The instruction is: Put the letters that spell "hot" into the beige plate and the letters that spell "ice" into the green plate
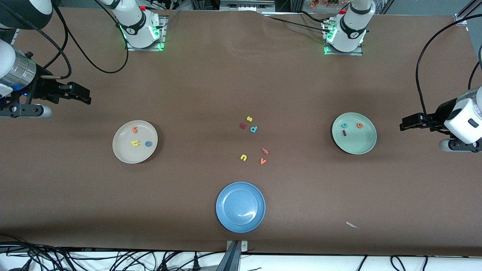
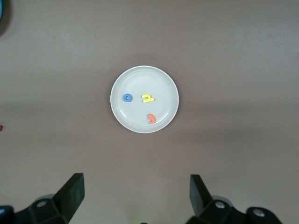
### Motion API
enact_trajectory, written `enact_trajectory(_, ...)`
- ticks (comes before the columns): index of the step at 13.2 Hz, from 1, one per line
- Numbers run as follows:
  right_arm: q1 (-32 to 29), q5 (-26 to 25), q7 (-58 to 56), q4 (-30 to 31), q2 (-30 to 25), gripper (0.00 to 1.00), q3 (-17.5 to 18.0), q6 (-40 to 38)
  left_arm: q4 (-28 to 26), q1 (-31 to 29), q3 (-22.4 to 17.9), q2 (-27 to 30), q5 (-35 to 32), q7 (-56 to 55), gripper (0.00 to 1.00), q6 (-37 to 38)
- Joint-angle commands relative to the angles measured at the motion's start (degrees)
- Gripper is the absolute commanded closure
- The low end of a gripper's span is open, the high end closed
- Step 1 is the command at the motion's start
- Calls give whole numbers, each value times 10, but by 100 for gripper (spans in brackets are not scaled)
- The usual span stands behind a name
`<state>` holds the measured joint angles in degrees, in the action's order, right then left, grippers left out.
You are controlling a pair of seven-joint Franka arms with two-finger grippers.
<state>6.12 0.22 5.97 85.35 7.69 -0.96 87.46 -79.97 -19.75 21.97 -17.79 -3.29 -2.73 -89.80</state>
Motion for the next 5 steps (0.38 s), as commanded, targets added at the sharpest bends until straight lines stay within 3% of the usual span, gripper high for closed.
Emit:
enact_trajectory(1,-6,1,-7,-18,7,0,0,-13,-6,-6,3,6,-2,15,0,3)
enact_trajectory(5,-4,2,-4,-18,6,0,1,-14,-7,-6,4,6,-2,15,0,3)
